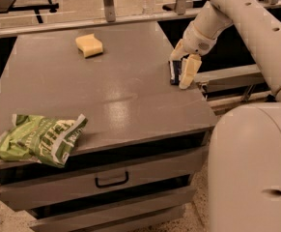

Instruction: Move rxbar blueberry near sponge

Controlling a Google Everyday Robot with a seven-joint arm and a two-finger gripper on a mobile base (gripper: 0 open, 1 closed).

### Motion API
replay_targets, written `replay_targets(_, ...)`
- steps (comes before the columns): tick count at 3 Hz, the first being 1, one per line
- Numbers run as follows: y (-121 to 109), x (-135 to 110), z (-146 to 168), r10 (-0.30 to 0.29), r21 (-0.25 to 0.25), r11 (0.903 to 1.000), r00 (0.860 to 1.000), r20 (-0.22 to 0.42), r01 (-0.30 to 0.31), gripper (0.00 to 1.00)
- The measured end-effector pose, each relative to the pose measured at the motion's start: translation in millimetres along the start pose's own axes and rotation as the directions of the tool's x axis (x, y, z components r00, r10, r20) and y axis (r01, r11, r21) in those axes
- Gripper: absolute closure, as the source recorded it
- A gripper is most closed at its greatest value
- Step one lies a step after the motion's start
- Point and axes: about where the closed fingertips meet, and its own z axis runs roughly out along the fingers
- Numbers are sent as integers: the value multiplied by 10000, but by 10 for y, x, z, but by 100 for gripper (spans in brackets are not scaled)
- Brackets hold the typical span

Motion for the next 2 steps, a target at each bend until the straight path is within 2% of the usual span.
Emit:
replay_targets(1, -9, -19, -49, -2, 3, 10000, 10000, 2, 2, 69)
replay_targets(2, -15, -29, -75, -2, 3, 10000, 10000, 2, 2, 93)
